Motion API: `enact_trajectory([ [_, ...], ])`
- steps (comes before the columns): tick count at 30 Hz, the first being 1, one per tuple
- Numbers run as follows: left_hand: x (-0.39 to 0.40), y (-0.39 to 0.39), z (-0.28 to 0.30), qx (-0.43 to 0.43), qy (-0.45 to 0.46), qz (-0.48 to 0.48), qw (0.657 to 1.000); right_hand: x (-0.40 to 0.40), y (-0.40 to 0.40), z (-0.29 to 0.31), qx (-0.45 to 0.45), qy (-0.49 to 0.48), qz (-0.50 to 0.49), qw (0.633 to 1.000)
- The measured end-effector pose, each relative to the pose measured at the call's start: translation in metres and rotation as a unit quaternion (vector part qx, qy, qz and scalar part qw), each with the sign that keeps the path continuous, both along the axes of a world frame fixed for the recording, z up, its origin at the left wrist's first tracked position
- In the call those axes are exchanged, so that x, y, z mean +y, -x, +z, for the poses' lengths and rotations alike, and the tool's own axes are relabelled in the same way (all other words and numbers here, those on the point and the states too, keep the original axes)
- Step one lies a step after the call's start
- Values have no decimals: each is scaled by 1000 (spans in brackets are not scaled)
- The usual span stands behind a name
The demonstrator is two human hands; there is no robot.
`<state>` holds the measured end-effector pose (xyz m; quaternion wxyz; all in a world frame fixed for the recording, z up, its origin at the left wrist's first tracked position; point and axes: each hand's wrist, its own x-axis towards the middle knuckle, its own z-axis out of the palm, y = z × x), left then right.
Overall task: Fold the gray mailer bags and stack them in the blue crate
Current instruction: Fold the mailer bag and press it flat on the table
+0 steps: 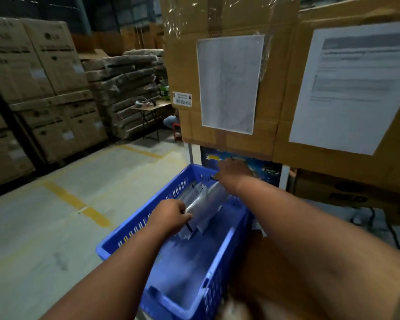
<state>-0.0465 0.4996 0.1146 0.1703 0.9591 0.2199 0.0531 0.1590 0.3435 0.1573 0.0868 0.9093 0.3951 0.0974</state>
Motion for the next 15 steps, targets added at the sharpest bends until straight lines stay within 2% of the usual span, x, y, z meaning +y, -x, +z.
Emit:
enact_trajectory([
  [5, 5, -33, -40, 16, -5, -9, 1000, 36, -30, -41, 58, -27, -15, 998],
  [11, 14, -62, -83, 68, 9, -31, 997, 56, -49, -74, 175, 35, -63, 982],
  [15, 24, -66, -100, 90, 14, -32, 995, 68, -58, -95, 156, 90, -64, 982],
])
